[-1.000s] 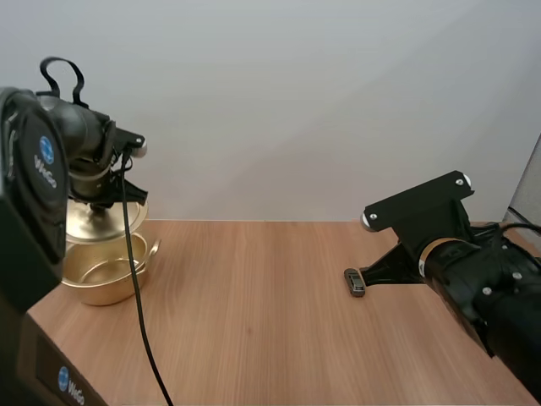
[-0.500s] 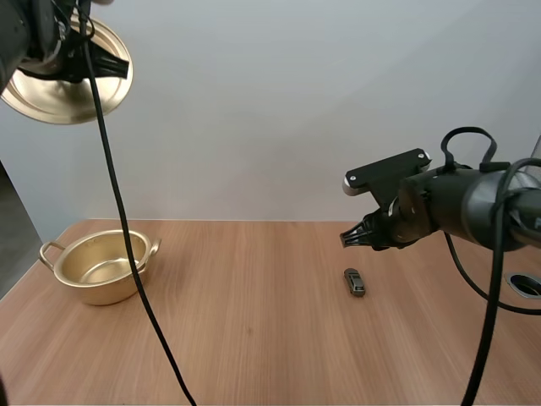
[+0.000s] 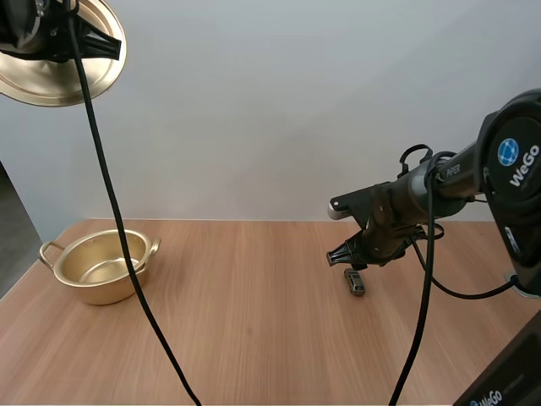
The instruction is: Open the pot, put the car inside, and close it
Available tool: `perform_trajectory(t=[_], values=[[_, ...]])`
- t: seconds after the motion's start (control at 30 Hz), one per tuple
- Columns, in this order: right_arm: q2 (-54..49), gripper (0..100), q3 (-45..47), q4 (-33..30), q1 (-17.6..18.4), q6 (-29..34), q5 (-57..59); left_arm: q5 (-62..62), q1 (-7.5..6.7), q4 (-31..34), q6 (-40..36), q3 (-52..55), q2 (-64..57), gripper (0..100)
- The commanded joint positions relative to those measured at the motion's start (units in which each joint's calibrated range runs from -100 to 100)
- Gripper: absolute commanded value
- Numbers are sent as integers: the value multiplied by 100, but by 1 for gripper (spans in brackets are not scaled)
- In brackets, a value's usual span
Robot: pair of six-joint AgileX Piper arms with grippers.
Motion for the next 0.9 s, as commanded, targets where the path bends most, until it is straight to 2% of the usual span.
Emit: perform_trajectory(t=[0.0, 0.27, 0.7, 0.73, 0.77, 0.83, 0.87], values=[[1, 79, -4, 361, 4, -296, -13, 5, 0, -40, 5, 3, -2, 0], [116, 79, -4, 1234, 4, -987, -49, 36, 0, -260, 153, 3, 10, 0], [924, 78, -222, 1267, 4, -1145, 94, 233, 0, -274, 221, 3, 10, 0], [984, 74, -222, 1267, 4, -1155, 94, 255, 0, -274, 221, 3, 10, 0], [1028, 64, -222, 1267, 4, -1155, 113, 255, 0, -274, 221, 3, 10, 0], [1078, 29, -222, 1267, 4, -1195, 92, 255, 0, -274, 221, 3, 10, 0], [1078, 0, -237, 1267, 4, -1235, 18, 271, 0, -274, 221, 3, -4, 0]])
